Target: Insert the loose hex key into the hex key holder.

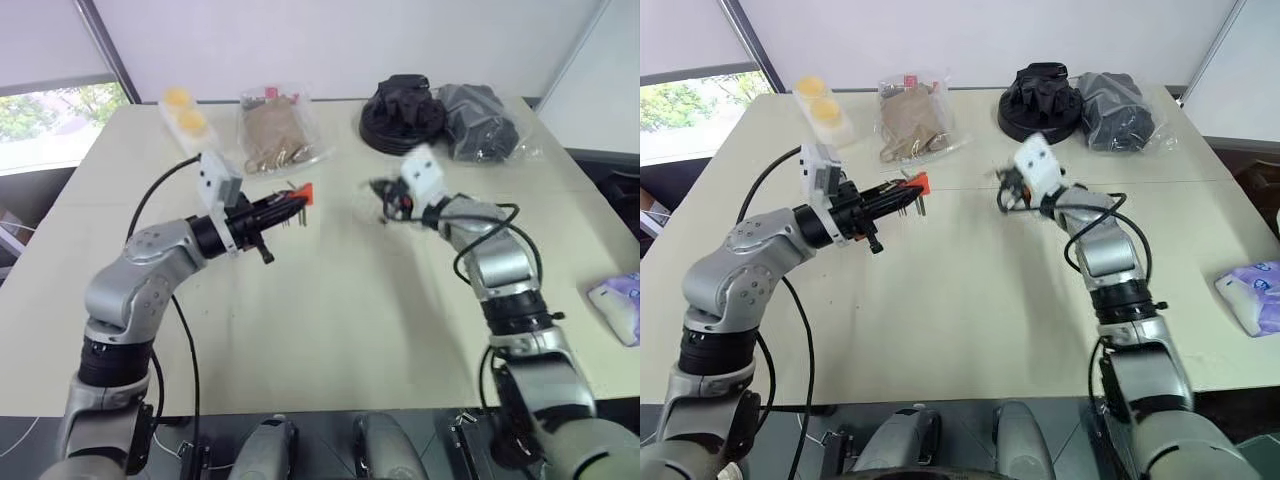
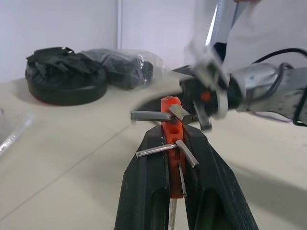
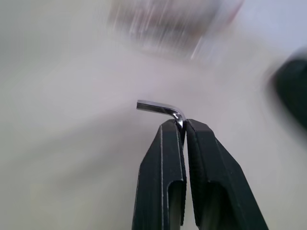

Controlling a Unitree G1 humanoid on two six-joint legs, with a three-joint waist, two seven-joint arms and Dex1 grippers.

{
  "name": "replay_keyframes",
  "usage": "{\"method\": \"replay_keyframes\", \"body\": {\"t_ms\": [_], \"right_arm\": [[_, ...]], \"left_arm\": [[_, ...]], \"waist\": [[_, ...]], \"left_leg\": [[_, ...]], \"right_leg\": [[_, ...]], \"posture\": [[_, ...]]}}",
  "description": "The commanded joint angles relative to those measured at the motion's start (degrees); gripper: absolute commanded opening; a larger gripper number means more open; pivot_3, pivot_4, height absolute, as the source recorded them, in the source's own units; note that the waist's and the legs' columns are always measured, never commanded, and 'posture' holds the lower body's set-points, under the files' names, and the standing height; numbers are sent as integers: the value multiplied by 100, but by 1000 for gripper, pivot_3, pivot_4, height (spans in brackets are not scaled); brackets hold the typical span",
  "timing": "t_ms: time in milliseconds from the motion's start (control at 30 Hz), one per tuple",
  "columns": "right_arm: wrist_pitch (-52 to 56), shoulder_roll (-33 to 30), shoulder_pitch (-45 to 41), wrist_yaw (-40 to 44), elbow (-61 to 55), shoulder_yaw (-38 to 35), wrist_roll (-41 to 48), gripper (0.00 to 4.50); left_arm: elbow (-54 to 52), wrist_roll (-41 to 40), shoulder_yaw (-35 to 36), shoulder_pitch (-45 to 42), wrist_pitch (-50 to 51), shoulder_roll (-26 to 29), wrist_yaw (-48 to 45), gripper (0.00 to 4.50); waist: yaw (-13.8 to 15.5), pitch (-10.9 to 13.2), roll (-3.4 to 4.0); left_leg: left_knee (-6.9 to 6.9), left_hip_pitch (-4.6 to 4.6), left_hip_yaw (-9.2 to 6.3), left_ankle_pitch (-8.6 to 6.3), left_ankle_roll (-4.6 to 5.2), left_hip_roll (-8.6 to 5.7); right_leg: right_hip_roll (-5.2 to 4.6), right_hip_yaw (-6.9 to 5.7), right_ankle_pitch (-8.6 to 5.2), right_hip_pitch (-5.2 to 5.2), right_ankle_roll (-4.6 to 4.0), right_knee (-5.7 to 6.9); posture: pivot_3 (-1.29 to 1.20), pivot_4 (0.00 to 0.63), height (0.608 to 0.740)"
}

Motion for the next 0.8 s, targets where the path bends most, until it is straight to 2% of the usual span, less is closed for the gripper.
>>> {"method": "replay_keyframes", "body": {"t_ms": [33,200,433,800], "right_arm": [[-382,483,-110,-326,-604,-560,656,25],[-515,1229,-55,-352,-1125,-682,1401,25],[-1028,1931,-6,-608,-1356,-323,1391,25],[-1404,2006,239,-593,-1465,187,1174,25]], "left_arm": [[48,-80,219,-189,-71,-16,28,0],[227,4,185,-310,-156,-65,5,0],[306,67,149,-410,-202,-146,27,0],[372,90,131,-576,-199,-230,64,0]], "waist": [[2,0,0],[-13,0,0],[-30,0,1],[-115,0,2]], "left_leg": [[0,0,-1,0,0,0],[1,0,-2,0,0,-2],[0,1,-4,0,0,-1],[0,1,-6,0,0,-2]], "right_leg": [[0,0,0,0,0,0],[0,-1,0,2,1,0],[1,-1,0,-3,1,8],[1,-2,0,-3,1,11]], "posture": [[0,150,740],[0,150,740],[0,150,740],[0,150,740]]}}
